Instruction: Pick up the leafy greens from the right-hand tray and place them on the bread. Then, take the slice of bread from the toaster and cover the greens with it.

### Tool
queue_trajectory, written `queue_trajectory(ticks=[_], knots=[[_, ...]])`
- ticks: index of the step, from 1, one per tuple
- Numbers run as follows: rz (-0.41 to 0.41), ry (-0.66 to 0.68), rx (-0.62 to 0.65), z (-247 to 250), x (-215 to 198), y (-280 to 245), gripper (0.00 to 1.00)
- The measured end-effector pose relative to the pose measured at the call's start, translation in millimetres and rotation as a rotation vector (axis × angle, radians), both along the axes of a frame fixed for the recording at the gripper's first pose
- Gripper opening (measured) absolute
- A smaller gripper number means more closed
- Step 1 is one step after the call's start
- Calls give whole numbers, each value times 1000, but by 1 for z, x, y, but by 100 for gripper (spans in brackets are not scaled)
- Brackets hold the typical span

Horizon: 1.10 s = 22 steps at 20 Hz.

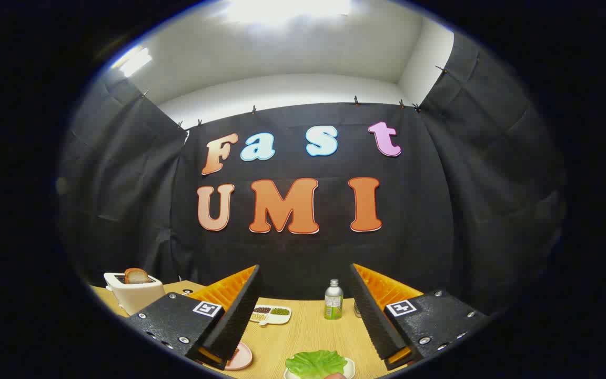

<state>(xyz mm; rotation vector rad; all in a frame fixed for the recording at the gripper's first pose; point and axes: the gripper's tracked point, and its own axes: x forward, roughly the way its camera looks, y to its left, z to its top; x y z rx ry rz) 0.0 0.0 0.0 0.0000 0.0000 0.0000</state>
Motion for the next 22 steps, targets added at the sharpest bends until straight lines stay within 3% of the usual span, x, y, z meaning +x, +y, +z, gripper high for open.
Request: queue_trajectory(ticks=[11, 22], knots=[[-75, -23, 6, 4, 23, -23, 98], [-11, 148, 56, -42, 37, -4, 99]])
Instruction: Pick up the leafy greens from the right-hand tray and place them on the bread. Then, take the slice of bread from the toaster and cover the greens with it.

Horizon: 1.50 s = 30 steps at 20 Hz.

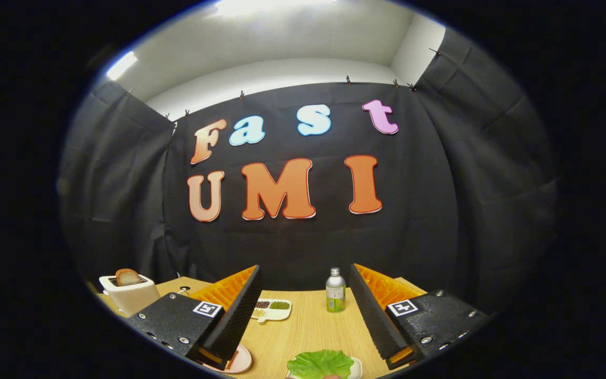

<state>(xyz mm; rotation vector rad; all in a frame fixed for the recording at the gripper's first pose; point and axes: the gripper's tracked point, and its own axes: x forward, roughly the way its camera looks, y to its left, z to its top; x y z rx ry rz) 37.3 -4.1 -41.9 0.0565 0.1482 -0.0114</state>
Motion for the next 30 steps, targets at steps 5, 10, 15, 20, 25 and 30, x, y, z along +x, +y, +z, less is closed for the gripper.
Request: queue_trajectory(ticks=[5, 10, 15, 20, 25, 30], knots=[[24, 135, 3, -28, -4, -5, 99], [78, 303, 29, -65, -13, 2, 99], [122, 483, 21, -112, -24, 6, 99], [150, 657, 25, -166, -35, 14, 99], [195, 752, -41, -201, -39, 15, 98], [231, 912, -97, -242, -56, 10, 99]])
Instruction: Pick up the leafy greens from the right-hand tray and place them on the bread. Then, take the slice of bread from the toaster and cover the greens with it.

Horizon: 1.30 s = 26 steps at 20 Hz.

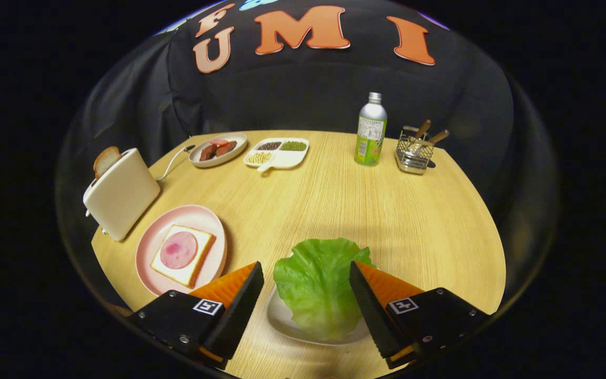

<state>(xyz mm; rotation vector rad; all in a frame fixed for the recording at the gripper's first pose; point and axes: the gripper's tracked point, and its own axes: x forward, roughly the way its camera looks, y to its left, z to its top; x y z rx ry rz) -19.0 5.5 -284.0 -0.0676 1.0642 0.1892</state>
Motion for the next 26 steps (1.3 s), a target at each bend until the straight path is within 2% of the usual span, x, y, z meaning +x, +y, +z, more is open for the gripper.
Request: queue_trajectory(ticks=[5, 13, 17, 18, 19, 20, 23, 26], knots=[[42, 53, -43, -22, -6, -4, 98], [22, 95, -47, -46, -4, -15, 93], [28, 82, -48, -48, -1, -19, 78], [27, 78, -47, -48, 0, -20, 67], [21, 76, -51, -48, 1, -22, 61], [15, 77, -53, -48, 0, -22, 45], [6, 65, -39, -44, 1, -19, 21], [4, 31, 14, -32, 4, -9, 16]])
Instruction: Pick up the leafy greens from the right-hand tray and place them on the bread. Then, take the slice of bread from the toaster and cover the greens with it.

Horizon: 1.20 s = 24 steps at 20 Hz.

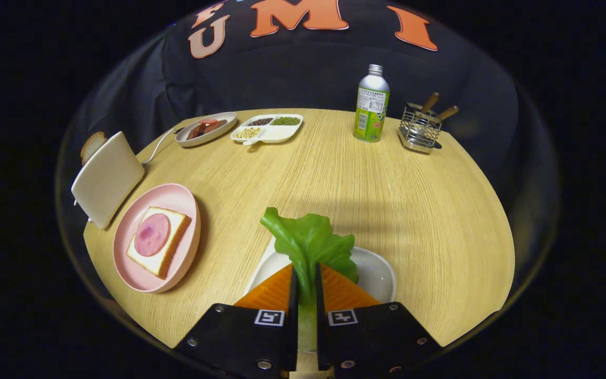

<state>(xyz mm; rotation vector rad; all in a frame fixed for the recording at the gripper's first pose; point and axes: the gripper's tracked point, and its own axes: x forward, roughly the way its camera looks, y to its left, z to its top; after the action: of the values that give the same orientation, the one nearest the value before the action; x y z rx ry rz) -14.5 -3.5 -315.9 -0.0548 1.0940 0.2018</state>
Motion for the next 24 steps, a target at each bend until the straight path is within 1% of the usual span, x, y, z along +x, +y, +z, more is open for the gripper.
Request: queue_trajectory(ticks=[2, 4, 9, 15, 16, 17, 19, 21, 24], knots=[[-9, -18, 40, 9, 2, 8, 13], [-15, -39, 80, 19, 6, 17, 12], [12, -87, 139, 43, 14, 45, 12], [50, -126, 196, 56, 23, 79, 12], [41, -140, 200, 57, 28, 81, 12], [29, -154, 209, 60, 31, 84, 7], [14, -148, 239, 65, 33, 91, 4], [16, -154, 270, 71, 36, 100, 4], [46, -166, 298, 79, 36, 119, 4]])
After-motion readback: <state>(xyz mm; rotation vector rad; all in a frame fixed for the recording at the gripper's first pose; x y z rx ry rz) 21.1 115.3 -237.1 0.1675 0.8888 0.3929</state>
